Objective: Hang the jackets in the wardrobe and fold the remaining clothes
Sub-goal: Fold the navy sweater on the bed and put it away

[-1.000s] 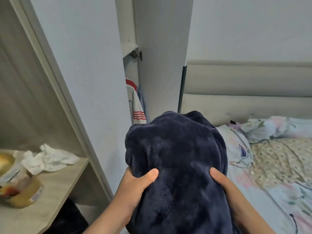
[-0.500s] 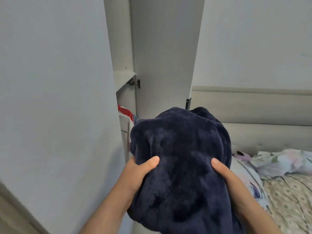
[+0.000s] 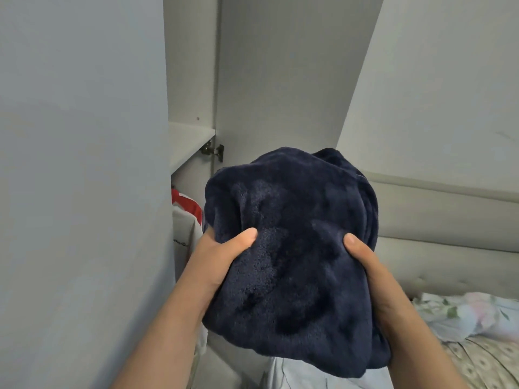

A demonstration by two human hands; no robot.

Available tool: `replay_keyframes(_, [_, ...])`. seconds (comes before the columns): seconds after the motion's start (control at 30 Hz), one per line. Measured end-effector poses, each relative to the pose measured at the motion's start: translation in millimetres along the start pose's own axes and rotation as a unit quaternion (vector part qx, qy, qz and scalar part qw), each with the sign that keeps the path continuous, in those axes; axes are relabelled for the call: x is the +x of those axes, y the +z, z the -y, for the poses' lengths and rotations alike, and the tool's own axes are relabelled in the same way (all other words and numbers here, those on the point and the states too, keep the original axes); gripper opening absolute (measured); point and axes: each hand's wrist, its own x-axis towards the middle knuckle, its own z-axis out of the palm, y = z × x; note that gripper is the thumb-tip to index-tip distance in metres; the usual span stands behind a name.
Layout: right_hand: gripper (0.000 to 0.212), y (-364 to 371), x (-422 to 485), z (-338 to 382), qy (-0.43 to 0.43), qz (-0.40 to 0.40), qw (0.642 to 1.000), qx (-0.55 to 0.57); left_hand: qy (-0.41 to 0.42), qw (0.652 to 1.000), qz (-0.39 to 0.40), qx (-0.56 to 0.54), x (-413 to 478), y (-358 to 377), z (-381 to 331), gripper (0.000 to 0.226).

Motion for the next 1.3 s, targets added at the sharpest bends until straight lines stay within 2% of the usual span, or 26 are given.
replay_keyframes(0.13, [0.059,6.1,45.3,21.7,-0.037,0.013,0.999,0.011,0.036,0.999,-0.024,0.008,46.4,6.9,-17.2,0.079])
replay_keyframes(0.23, [0.056,7.1,87.2,37.4,-0.052,0.053,0.997,0.032,0.073,0.997,-0.027,0.001,84.4,13.9,-33.0,0.066])
replay_keyframes(0.47, [0.065,25.4,186.9,70.3,-0.089,0.162,0.979,0.089,0.135,0.99,-0.035,0.027,157.0,19.0,-85.6,0.046])
replay_keyframes(0.67, [0.062,71.9,246.4,105.0,-0.168,0.214,0.959,0.084,0.193,0.976,-0.094,0.029,192.2,4.4,-130.9,0.03])
replay_keyframes(0.73, [0.062,90.3,262.6,116.7,-0.181,0.236,0.952,0.079,0.216,0.966,-0.131,0.052,197.5,-1.3,-146.5,0.035])
replay_keyframes(0.83, [0.066,117.7,289.1,131.5,-0.181,0.266,0.944,0.077,0.245,0.943,-0.214,0.076,205.3,-9.6,-162.1,0.057])
replay_keyframes(0.9, [0.064,136.3,307.3,139.6,-0.189,0.29,0.935,0.078,0.248,0.917,-0.299,0.093,209.9,-13.1,-163.9,0.068])
replay_keyframes(0.97, [0.053,155.3,326.5,143.9,-0.205,0.321,0.922,0.069,0.253,0.881,-0.386,0.106,214.5,-16.1,-161.2,0.063])
replay_keyframes(1.03, [0.047,175.0,348.7,140.7,-0.175,0.348,0.919,0.067,0.254,0.847,-0.452,0.114,220.9,-20.2,-157.4,0.052])
replay_keyframes(1.17, [0.065,211.5,391.6,125.0,-0.019,0.407,0.913,0.01,0.202,0.8,-0.545,0.153,233.7,-32.4,-147.6,0.054])
replay_keyframes(1.3, [0.051,235.8,433.3,114.5,0.058,0.463,0.879,-0.101,0.167,0.802,-0.561,0.122,243.4,-48.3,-141.7,0.061])
